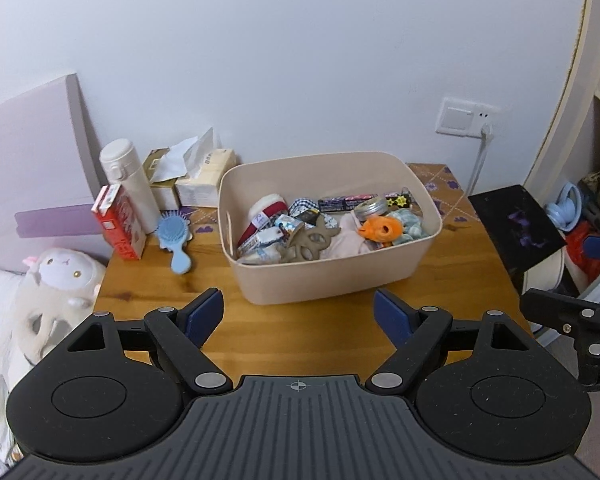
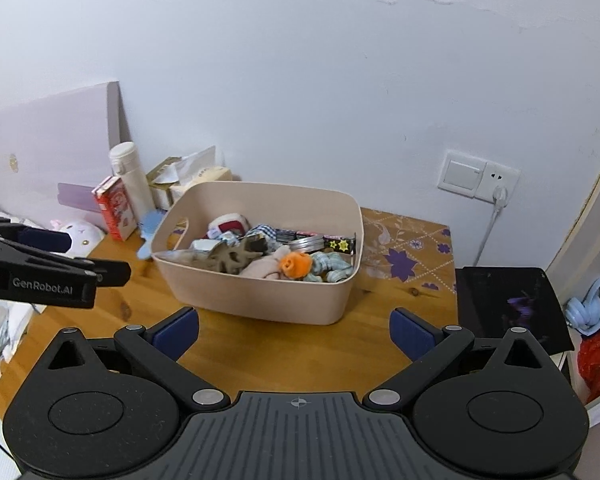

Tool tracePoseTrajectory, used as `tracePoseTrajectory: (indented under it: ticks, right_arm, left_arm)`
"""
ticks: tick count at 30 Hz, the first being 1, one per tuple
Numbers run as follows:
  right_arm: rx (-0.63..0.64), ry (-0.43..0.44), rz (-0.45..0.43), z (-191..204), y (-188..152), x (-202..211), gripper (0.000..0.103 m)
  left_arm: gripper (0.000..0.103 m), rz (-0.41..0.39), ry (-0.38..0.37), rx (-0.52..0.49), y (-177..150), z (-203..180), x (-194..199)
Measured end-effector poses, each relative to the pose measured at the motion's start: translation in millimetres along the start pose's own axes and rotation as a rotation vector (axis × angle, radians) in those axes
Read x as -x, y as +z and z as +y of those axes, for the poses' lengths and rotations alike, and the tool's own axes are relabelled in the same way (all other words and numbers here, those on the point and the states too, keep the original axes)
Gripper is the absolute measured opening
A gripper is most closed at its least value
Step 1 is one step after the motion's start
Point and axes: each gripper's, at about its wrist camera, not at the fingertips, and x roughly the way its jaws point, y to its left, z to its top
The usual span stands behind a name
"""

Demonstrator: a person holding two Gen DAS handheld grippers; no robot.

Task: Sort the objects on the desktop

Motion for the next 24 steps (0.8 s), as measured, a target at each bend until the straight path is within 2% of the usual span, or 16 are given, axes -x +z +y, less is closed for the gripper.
tracePoseTrajectory:
  ticks: [10, 18, 24]
  right_arm:
    - [-0.001, 0.002, -0.022, 7, -19, 54, 0.103]
    - [-0.04, -0.043, -0.064, 7, -39, 102, 0.103]
    - [-0.087, -0.073, -0.043, 3, -62, 124, 0.103]
  left_arm:
    - [0.083, -0.039, 0.012, 0.021, -28, -6, 64]
    - [0.083, -0.019, 0.023, -0.002, -49, -12, 95]
    - [0.083, -0.013, 0.017, 0.01, -67, -11, 117]
